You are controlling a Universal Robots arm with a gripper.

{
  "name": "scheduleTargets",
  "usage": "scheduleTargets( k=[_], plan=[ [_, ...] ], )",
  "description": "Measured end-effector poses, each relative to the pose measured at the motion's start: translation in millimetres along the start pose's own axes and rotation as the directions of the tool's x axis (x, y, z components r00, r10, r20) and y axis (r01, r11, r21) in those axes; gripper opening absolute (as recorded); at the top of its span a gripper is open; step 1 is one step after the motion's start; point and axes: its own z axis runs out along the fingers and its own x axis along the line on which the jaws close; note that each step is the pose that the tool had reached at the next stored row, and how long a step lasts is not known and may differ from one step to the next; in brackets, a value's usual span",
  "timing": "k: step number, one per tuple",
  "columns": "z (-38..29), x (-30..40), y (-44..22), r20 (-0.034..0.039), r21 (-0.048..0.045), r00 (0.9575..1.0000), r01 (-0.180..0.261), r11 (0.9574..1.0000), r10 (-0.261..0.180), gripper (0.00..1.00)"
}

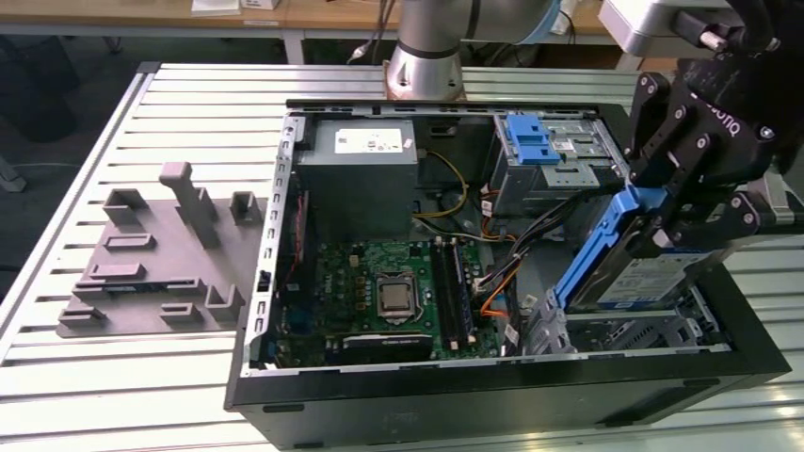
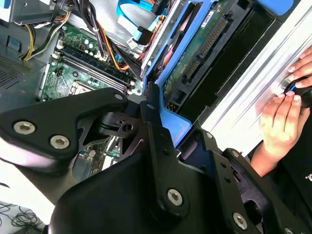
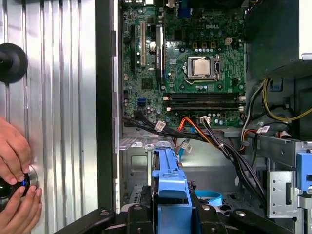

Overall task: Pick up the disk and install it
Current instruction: 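Insert the disk into the insertion slot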

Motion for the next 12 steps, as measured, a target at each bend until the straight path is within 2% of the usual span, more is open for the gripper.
scheduleTargets(
  k=[12],
  plan=[
    [8.5, -0.1, -0.5, 0.0000, 0.0000, 1.0000, 0.000, 1.0000, 0.000, 0.36]
  ],
)
